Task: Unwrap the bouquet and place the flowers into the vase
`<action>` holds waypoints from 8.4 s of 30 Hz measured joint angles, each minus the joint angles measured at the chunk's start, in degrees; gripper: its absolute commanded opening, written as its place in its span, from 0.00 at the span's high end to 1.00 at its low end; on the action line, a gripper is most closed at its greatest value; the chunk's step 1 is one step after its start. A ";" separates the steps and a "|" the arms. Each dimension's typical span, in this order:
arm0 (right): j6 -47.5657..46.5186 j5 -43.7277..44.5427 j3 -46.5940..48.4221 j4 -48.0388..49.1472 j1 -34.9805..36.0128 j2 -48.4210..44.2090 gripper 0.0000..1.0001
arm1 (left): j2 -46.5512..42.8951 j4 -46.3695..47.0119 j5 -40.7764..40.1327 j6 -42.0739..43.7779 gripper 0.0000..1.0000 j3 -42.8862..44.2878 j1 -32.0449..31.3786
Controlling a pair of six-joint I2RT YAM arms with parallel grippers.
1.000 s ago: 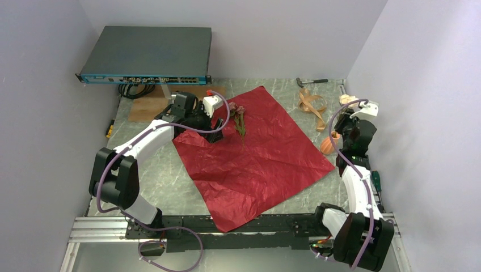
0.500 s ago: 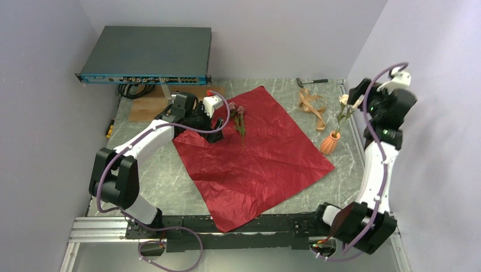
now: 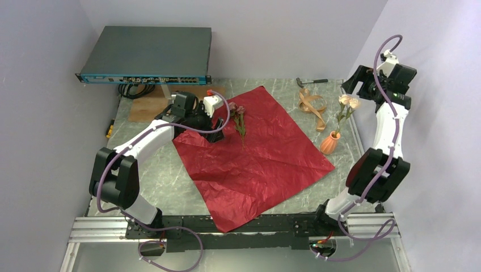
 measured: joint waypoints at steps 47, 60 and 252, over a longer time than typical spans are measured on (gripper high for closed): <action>4.17 -4.98 -0.96 -2.86 1.27 -11.85 0.08 | 37.44 -2.62 -53.44 -32.57 0.53 32.33 -16.28; 4.17 -5.62 -3.32 -2.91 1.27 -12.92 0.07 | 38.88 0.22 -52.87 -33.51 0.45 31.74 -15.50; -8.35 16.11 -38.21 7.69 4.72 -32.87 0.58 | 9.40 16.90 -19.43 -23.43 0.00 14.03 -16.06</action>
